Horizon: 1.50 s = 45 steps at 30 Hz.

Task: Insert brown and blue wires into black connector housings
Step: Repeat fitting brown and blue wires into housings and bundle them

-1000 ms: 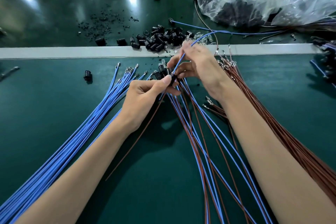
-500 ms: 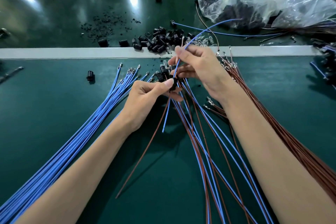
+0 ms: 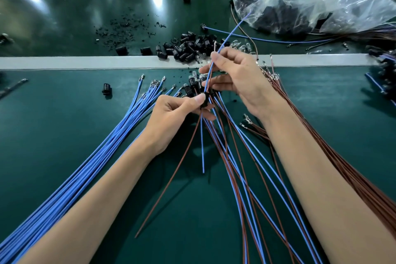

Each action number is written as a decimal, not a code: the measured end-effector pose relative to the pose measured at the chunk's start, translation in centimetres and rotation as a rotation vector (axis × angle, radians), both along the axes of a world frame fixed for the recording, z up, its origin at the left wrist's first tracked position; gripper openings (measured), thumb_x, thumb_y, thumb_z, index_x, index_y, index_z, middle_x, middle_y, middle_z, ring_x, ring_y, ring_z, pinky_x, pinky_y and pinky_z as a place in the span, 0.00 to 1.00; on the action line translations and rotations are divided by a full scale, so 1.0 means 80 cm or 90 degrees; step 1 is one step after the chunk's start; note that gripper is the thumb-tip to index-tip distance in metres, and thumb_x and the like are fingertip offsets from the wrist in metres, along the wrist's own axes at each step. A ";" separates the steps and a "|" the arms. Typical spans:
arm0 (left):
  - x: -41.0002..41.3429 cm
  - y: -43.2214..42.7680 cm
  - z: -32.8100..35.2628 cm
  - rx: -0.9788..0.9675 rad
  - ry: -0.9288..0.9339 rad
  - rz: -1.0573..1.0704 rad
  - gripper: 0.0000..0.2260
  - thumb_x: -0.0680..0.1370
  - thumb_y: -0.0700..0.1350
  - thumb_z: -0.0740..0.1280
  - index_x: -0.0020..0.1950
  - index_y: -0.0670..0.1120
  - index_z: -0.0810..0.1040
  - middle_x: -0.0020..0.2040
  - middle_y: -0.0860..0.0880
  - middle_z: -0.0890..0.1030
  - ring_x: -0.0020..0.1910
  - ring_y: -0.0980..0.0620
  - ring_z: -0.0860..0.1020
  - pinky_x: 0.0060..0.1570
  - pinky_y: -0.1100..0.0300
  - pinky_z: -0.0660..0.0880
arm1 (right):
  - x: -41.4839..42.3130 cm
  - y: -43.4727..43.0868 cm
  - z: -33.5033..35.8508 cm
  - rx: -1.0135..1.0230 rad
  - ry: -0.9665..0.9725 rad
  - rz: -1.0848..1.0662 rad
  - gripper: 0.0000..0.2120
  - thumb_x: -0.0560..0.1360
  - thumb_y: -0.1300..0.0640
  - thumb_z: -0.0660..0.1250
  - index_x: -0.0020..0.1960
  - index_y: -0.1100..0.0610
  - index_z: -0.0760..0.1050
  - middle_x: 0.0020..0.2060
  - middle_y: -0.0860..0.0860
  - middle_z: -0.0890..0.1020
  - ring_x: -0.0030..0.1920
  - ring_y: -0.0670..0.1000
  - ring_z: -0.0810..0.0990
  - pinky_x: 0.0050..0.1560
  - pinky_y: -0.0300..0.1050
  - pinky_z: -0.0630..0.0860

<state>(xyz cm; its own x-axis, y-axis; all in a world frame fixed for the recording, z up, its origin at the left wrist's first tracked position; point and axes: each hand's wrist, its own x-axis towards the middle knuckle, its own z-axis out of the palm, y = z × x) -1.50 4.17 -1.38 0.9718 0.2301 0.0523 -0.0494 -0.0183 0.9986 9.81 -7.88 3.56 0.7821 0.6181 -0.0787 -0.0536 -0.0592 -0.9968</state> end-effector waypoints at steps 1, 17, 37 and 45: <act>0.000 0.000 0.000 0.002 0.000 0.001 0.13 0.75 0.54 0.66 0.38 0.51 0.86 0.40 0.48 0.86 0.47 0.50 0.83 0.62 0.54 0.70 | -0.001 0.000 0.000 -0.003 -0.006 0.010 0.09 0.80 0.56 0.62 0.40 0.54 0.72 0.41 0.50 0.85 0.34 0.49 0.83 0.37 0.36 0.77; 0.000 -0.002 0.003 0.008 -0.003 0.006 0.12 0.74 0.55 0.66 0.40 0.51 0.86 0.38 0.47 0.85 0.47 0.50 0.83 0.60 0.59 0.73 | 0.002 -0.013 -0.001 -0.134 -0.093 0.156 0.05 0.74 0.57 0.70 0.44 0.59 0.81 0.38 0.51 0.82 0.40 0.43 0.79 0.45 0.36 0.75; -0.001 -0.007 0.011 -0.011 -0.008 0.025 0.07 0.77 0.40 0.66 0.44 0.47 0.84 0.38 0.51 0.85 0.39 0.54 0.83 0.48 0.65 0.77 | 0.006 -0.017 -0.001 -0.119 -0.104 0.167 0.03 0.70 0.57 0.73 0.42 0.56 0.83 0.39 0.56 0.85 0.39 0.47 0.81 0.44 0.37 0.78; -0.003 -0.007 0.012 0.019 -0.015 0.026 0.06 0.77 0.37 0.65 0.45 0.43 0.82 0.38 0.51 0.85 0.39 0.54 0.83 0.48 0.64 0.77 | 0.013 -0.018 -0.002 -0.014 -0.073 0.061 0.02 0.72 0.63 0.71 0.42 0.59 0.80 0.32 0.48 0.83 0.31 0.43 0.78 0.34 0.32 0.74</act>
